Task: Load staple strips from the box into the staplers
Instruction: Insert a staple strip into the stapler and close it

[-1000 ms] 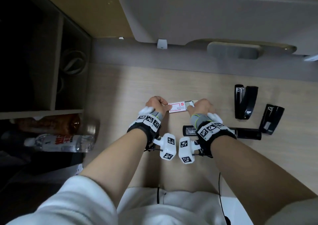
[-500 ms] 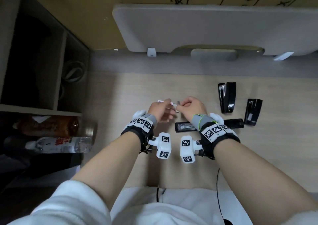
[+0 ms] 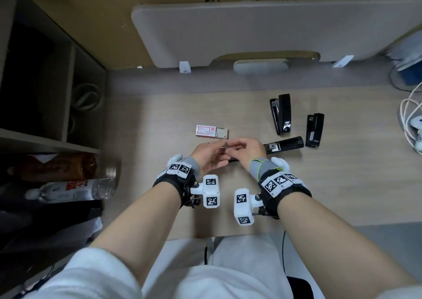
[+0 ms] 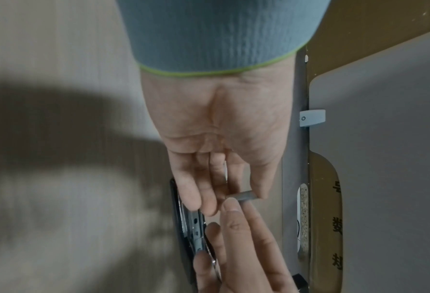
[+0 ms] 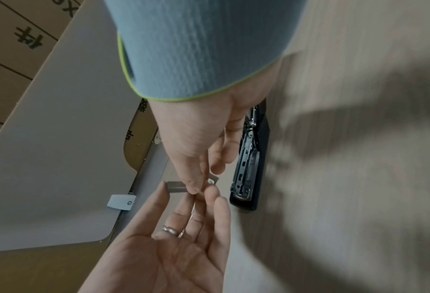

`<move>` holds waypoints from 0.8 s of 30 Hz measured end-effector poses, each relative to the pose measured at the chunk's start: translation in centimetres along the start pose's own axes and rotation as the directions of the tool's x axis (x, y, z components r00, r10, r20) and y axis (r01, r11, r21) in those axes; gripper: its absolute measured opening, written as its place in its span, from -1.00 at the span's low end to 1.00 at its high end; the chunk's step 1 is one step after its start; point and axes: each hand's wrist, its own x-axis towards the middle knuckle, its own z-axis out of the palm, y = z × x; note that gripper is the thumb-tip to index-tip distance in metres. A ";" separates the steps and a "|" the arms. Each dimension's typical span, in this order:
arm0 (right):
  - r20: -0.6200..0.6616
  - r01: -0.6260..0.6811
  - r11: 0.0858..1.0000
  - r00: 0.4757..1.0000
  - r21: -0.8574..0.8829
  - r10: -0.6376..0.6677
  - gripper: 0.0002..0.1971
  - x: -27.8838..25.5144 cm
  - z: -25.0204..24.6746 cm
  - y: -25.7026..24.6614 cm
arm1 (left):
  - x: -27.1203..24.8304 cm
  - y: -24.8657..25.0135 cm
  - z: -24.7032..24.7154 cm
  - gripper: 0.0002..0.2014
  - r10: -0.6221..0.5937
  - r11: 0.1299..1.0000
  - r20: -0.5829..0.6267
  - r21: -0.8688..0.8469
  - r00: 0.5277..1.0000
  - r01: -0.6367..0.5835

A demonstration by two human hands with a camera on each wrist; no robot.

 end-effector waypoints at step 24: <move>-0.007 0.025 0.998 1.000 -0.060 -0.025 -0.81 -2.6 2.3 2.3 | -2.1 -4.2 -1.0 -0.62 0.021 1.000 -0.071 0.015 0.997 -0.020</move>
